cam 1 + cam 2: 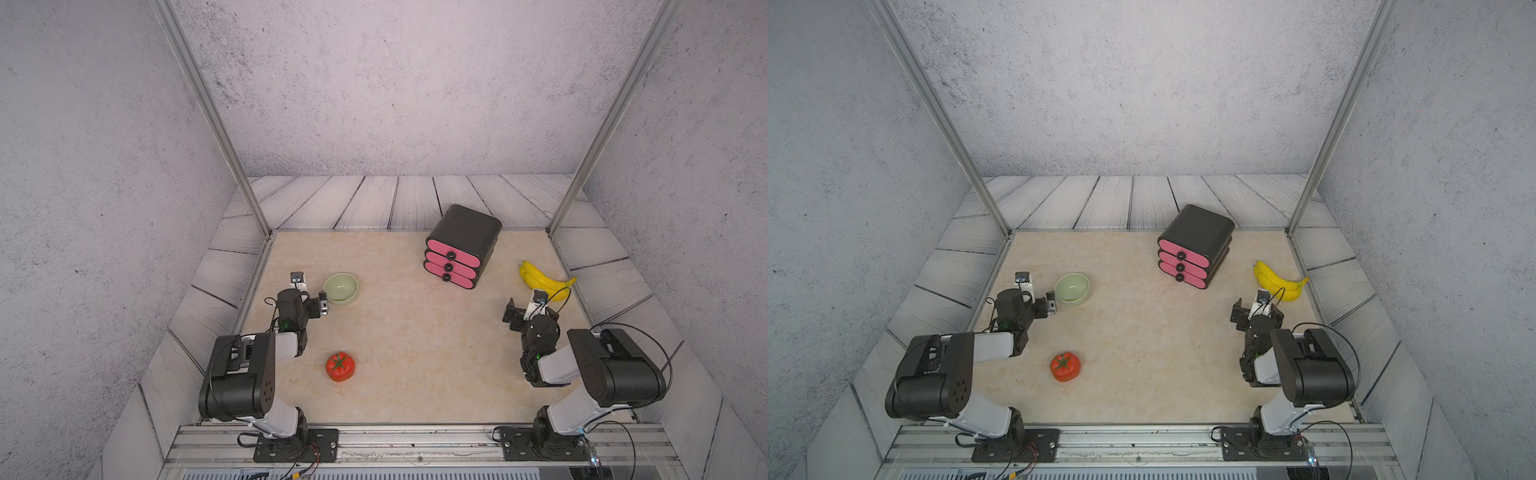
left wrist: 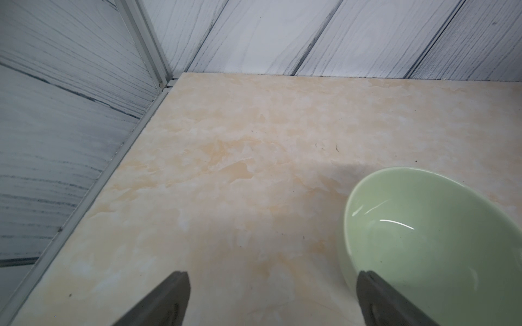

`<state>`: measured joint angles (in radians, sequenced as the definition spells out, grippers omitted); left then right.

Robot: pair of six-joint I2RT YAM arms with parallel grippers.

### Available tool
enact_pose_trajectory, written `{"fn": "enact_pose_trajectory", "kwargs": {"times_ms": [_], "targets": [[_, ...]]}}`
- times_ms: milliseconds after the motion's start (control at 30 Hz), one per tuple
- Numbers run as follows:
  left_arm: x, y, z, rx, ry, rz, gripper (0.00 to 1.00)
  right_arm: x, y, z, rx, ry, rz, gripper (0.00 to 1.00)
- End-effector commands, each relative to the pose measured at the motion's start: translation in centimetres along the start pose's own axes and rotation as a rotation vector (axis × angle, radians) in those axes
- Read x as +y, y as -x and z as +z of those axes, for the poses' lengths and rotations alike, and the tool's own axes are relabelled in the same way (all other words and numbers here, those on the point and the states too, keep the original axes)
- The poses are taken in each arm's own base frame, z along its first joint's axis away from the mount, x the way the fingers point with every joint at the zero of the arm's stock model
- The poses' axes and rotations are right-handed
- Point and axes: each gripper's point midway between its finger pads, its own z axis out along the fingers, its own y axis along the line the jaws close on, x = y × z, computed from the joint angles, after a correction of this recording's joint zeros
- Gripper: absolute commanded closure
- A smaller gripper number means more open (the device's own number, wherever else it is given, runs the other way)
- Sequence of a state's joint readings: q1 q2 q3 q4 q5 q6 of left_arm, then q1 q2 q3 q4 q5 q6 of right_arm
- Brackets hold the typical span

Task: Put the paint cans in the drawer according to color
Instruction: Reset both arms

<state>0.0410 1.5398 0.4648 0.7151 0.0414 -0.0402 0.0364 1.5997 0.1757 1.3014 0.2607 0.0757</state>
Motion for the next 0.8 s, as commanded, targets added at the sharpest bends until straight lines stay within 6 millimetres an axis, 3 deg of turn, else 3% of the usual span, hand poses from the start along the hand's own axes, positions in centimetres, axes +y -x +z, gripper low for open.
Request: {"fn": "enact_pose_trajectory", "kwargs": {"times_ms": [0,400,600,767], "targets": [[-0.2,1.2,-0.1,-0.031,-0.009,0.016,0.02,0.2,1.4,0.0,-0.063,0.006,0.012,0.01],[-0.2,1.2,-0.1,-0.031,-0.009,0.016,0.01,0.2,1.5,0.2,-0.063,0.005,0.013,0.01],[-0.2,1.2,-0.1,-0.031,-0.009,0.017,0.02,0.5,0.8,3.8,0.133,-0.036,-0.026,0.01],[-0.3,1.2,-0.1,-0.031,-0.009,0.016,0.02,0.6,0.7,3.4,0.126,-0.040,-0.036,0.01]]}}
